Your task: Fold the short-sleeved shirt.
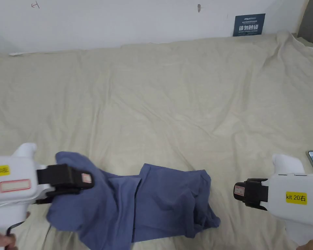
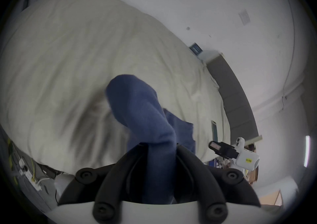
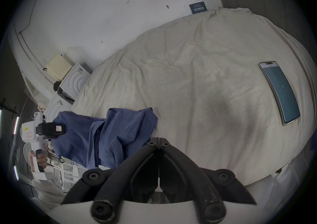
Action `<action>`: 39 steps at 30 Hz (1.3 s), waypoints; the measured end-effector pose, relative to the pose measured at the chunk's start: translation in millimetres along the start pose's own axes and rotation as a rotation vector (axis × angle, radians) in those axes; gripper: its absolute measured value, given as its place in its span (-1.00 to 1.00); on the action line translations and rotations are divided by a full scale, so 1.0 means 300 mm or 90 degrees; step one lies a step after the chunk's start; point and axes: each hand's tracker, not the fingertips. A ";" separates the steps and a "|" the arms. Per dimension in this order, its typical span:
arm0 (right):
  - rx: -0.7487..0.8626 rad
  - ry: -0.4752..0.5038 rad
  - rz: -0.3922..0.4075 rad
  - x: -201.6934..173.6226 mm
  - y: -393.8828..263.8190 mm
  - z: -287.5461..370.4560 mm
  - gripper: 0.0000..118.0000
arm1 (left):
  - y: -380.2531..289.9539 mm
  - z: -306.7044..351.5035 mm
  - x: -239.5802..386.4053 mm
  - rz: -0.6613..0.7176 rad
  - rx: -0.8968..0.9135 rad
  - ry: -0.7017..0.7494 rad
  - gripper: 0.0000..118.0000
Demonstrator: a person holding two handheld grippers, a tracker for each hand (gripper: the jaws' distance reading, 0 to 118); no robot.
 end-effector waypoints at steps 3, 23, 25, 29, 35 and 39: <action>0.009 0.004 -0.010 0.022 -0.003 0.020 -1.00 | 0.017 -0.130 0.145 -0.054 -0.048 -0.012 -0.75; 0.026 -0.011 -0.072 0.169 -0.019 0.053 -1.00 | -0.009 -0.498 0.314 0.006 -0.173 -0.210 0.96; 0.024 -0.009 -0.072 0.161 -0.021 0.048 -1.00 | 0.014 -0.453 0.313 -0.022 -0.193 -0.204 0.97; 0.022 -0.004 -0.061 0.140 -0.020 0.043 -1.00 | 0.034 -0.385 0.311 -0.068 -0.144 -0.127 0.97; 0.026 0.003 -0.053 0.120 -0.025 0.055 -1.00 | -0.026 -0.400 0.248 -0.037 -0.160 -0.092 0.63; 0.027 -0.003 -0.054 0.124 -0.026 0.062 -1.00 | -0.064 -0.465 0.223 -0.045 -0.180 -0.059 0.13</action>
